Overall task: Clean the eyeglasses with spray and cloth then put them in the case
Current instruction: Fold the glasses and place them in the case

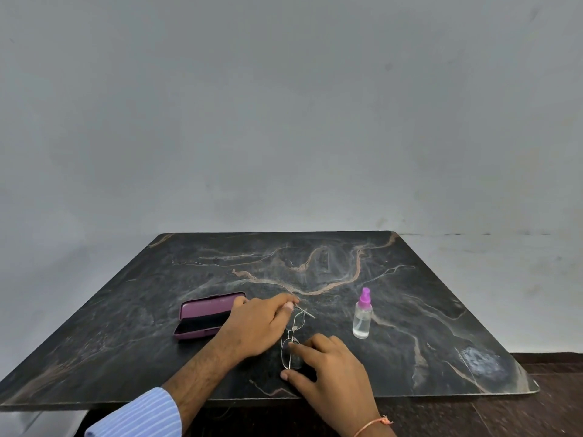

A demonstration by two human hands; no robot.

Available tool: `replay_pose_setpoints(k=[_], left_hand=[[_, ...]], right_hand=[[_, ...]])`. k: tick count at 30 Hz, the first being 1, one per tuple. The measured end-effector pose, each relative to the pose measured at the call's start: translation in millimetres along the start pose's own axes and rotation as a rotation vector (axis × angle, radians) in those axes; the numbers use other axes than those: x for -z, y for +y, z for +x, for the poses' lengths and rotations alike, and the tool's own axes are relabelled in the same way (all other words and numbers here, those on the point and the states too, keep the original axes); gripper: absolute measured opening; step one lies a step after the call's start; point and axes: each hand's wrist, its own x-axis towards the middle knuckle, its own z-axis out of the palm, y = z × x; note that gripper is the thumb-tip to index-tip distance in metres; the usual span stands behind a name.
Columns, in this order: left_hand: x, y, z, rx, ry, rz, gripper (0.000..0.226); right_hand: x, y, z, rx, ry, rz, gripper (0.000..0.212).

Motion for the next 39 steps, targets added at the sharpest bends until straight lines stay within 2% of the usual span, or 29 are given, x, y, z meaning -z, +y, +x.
replay_pose_setpoints(k=[5, 10, 12, 14, 19, 26, 28, 32, 35, 39], left_hand=[[5, 5, 2, 0.118, -0.076, -0.089, 0.066], [15, 12, 5, 0.223, -0.179, -0.232, 0.051], [17, 15, 6, 0.256, -0.197, -0.216, 0.062], [16, 16, 6, 0.287, -0.194, -0.209, 0.072], [13, 21, 6, 0.347, -0.181, -0.323, 0.071], [17, 29, 0, 0.312, -0.099, -0.329, 0.070], [20, 34, -2, 0.298, -0.072, -0.330, 0.069], [25, 43, -2, 0.254, -0.023, -0.309, 0.068], [26, 44, 0, 0.245, 0.007, -0.327, 0.067], [27, 42, 2, 0.283, 0.026, -0.401, 0.066]], right_hand=[[0, 2, -1, -0.004, -0.003, 0.004, 0.067], [3, 2, -3, -0.014, -0.011, 0.004, 0.069], [6, 2, -4, -0.017, -0.002, 0.015, 0.070], [8, 3, -5, -0.008, 0.005, 0.024, 0.068], [15, 2, -10, -0.020, -0.004, 0.091, 0.061], [31, 5, -6, -0.247, 0.067, 0.335, 0.034], [33, 4, -1, -0.289, 0.095, 0.315, 0.038], [38, -3, 13, -0.340, 0.048, 0.337, 0.055], [43, -10, 21, -0.362, 0.026, 0.339, 0.055], [45, -24, 28, -0.348, 0.063, 0.144, 0.067]])
